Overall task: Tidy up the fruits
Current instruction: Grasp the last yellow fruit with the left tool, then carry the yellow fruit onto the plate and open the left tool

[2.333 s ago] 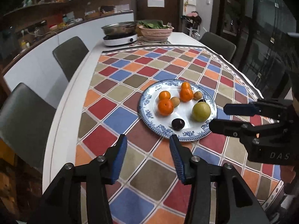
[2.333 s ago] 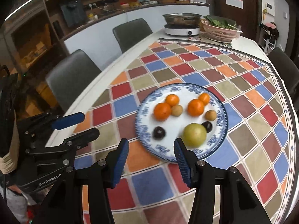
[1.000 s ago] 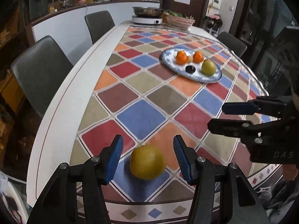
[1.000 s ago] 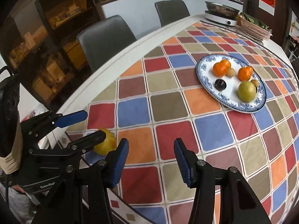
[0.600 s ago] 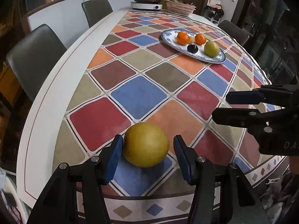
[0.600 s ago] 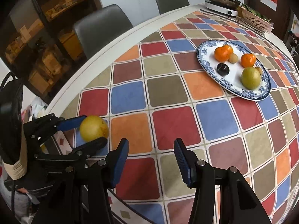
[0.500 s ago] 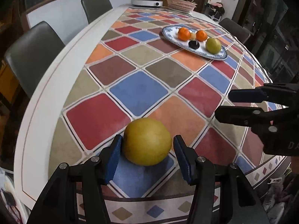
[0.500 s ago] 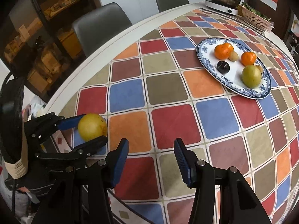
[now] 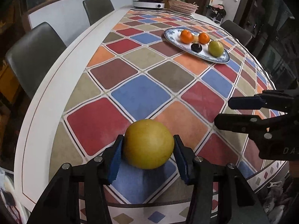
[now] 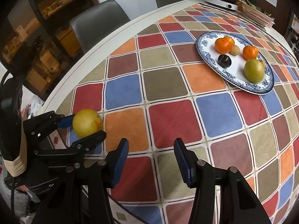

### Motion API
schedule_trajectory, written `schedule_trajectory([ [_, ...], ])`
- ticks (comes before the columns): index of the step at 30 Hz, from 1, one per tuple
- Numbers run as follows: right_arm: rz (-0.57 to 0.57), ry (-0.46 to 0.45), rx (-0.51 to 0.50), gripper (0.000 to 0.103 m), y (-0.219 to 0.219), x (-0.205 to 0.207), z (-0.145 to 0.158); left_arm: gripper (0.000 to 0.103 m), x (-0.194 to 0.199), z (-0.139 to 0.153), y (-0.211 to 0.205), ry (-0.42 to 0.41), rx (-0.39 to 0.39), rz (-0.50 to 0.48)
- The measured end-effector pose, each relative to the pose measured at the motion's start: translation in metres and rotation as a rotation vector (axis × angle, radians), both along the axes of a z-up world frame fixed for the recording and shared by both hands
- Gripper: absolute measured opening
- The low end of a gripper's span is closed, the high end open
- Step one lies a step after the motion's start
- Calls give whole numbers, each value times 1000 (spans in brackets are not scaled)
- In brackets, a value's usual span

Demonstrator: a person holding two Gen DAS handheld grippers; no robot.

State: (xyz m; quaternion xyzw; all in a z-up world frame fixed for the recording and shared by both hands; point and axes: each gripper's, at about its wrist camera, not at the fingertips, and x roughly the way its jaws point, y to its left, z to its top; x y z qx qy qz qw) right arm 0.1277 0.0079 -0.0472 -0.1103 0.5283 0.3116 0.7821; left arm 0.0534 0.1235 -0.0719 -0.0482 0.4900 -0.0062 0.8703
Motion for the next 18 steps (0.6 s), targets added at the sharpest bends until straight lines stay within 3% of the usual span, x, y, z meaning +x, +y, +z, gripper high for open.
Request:
schedule_trajectory([
  [18,-106,-88,65,51,-39,17,26,51,40,42,-28,-94,6,-67],
])
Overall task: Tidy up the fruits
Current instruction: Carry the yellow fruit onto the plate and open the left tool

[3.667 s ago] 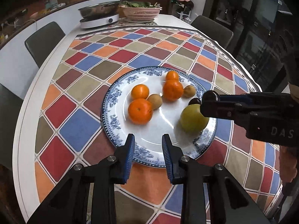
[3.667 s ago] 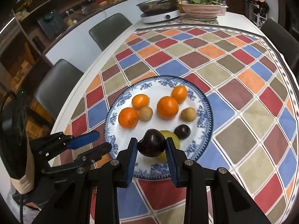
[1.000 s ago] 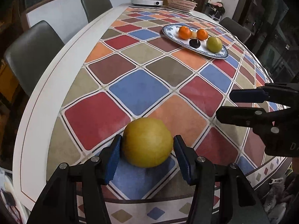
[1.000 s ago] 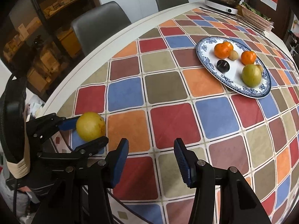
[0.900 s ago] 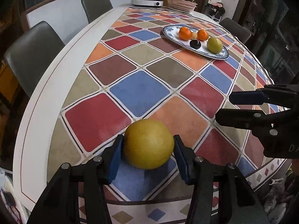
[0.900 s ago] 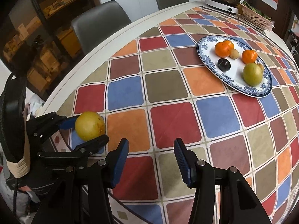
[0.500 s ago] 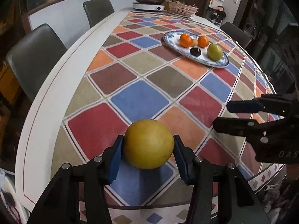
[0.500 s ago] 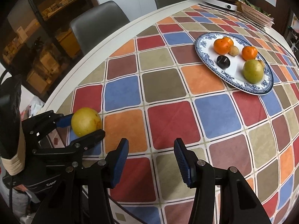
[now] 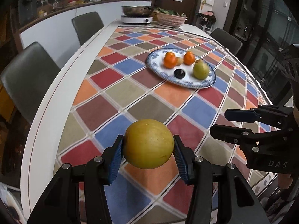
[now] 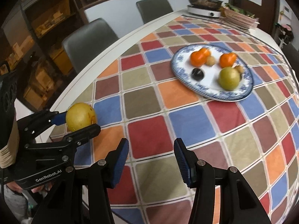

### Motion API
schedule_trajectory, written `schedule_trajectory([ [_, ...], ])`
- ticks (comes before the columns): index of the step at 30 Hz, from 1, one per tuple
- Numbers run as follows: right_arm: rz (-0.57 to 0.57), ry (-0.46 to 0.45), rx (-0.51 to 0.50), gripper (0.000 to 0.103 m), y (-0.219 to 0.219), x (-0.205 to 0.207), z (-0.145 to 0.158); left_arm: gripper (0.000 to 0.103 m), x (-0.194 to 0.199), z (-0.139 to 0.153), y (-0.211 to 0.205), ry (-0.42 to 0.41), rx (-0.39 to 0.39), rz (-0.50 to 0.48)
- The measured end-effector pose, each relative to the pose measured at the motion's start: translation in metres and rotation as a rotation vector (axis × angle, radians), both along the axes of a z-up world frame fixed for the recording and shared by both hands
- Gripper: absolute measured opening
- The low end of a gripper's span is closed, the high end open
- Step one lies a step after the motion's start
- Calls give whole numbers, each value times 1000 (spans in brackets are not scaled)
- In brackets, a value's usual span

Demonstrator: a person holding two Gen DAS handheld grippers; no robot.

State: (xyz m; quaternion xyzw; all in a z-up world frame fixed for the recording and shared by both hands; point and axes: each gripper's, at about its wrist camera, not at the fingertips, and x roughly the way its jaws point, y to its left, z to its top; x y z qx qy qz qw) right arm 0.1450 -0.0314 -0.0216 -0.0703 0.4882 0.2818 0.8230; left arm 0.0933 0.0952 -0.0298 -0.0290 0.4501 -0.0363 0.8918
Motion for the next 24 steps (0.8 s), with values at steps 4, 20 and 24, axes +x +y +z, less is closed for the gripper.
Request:
schedule_trajectory([
  [4,-53,-33,5,51,-17,8,7,51,16,7,-14,-16,-1,-35],
  [20,-270,-94,10,51,-84,57,19,51,99,19,-67,-41,3,-180],
  [24,-302,-112,3,51,-94,71,21,51,122,18,-77,-35,0,-201],
])
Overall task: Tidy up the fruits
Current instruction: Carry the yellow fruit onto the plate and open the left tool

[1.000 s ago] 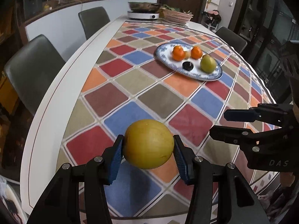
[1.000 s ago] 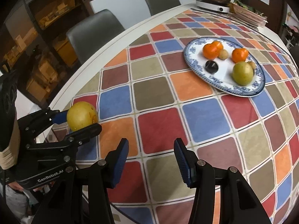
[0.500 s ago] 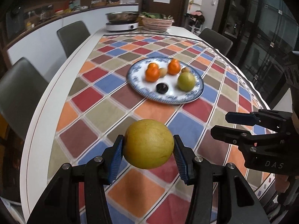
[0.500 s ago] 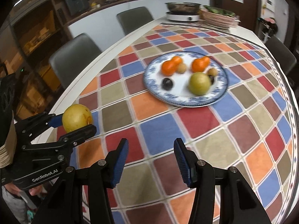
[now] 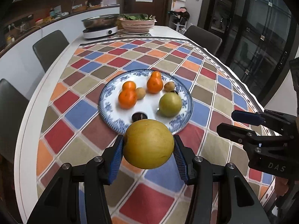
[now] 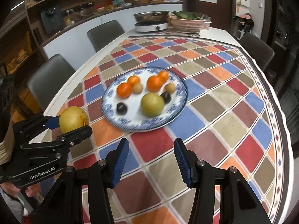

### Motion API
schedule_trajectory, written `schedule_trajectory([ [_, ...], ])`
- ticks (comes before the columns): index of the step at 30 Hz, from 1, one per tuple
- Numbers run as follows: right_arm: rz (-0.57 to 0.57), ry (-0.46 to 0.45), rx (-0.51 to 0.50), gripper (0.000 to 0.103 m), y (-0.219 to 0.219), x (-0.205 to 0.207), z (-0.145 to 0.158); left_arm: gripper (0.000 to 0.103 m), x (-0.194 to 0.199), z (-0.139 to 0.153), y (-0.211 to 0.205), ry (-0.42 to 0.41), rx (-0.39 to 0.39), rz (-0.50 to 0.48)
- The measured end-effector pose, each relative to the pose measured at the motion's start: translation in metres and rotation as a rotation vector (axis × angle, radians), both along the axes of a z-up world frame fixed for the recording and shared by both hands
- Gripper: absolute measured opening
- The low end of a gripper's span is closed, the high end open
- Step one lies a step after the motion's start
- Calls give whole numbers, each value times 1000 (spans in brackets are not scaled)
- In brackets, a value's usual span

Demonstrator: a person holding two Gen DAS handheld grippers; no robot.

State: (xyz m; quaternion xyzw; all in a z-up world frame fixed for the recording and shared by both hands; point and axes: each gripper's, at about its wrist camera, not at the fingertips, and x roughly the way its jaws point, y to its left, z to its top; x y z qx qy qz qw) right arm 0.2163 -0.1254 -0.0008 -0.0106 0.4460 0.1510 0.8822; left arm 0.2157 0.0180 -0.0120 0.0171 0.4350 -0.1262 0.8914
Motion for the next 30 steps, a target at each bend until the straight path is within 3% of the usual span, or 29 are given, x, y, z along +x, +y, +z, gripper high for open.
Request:
schedule_trajectory([
  [16,-74,14,-4,51,-17,58,-16,51,77,-23,-18,31,13,-61],
  [27,-93,30,-20,51,-17,76,-28,51,102,-41,-19,78,11,-41],
  [30,-95,38,-15,51,-18,77,-31,67,100,-37,-19,51,12,-39],
])
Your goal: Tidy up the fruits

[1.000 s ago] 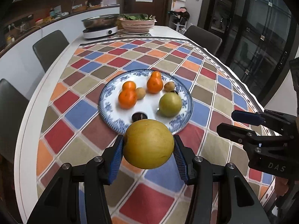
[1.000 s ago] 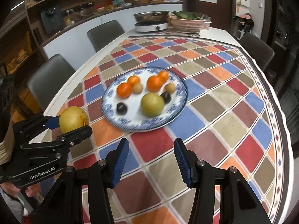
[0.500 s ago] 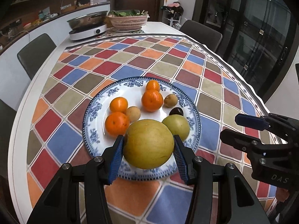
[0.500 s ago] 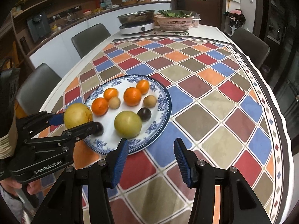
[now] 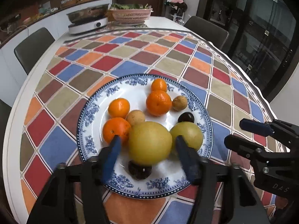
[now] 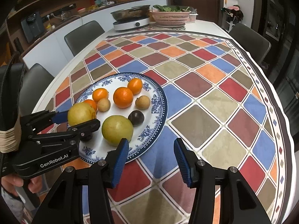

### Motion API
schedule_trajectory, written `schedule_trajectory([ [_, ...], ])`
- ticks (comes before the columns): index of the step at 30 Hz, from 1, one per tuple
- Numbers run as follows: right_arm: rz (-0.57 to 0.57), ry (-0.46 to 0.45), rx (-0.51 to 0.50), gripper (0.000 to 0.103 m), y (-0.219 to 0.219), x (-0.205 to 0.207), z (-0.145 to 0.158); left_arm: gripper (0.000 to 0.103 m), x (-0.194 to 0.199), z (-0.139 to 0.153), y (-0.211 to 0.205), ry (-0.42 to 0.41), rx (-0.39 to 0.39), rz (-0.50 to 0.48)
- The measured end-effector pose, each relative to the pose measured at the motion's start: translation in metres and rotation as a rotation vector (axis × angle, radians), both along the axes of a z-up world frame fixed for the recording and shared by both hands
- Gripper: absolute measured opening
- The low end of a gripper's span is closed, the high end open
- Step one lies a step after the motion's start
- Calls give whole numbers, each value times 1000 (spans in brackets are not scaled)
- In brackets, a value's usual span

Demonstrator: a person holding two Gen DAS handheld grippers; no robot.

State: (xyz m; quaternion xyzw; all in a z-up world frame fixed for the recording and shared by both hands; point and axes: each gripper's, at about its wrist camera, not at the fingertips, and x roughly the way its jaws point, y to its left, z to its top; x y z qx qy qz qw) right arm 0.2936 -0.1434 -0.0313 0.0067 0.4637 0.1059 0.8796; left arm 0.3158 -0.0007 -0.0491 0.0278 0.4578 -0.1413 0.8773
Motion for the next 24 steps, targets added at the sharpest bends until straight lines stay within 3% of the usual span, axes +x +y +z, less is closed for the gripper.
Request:
schedule_trajectory([
  [10,-1,-8,15,51,-3,-7,4,69,-21,18,6,-50,7,38],
  [24,31,-81,26,51,-2,-51,36,69,-89,61,16,-146,43,142],
])
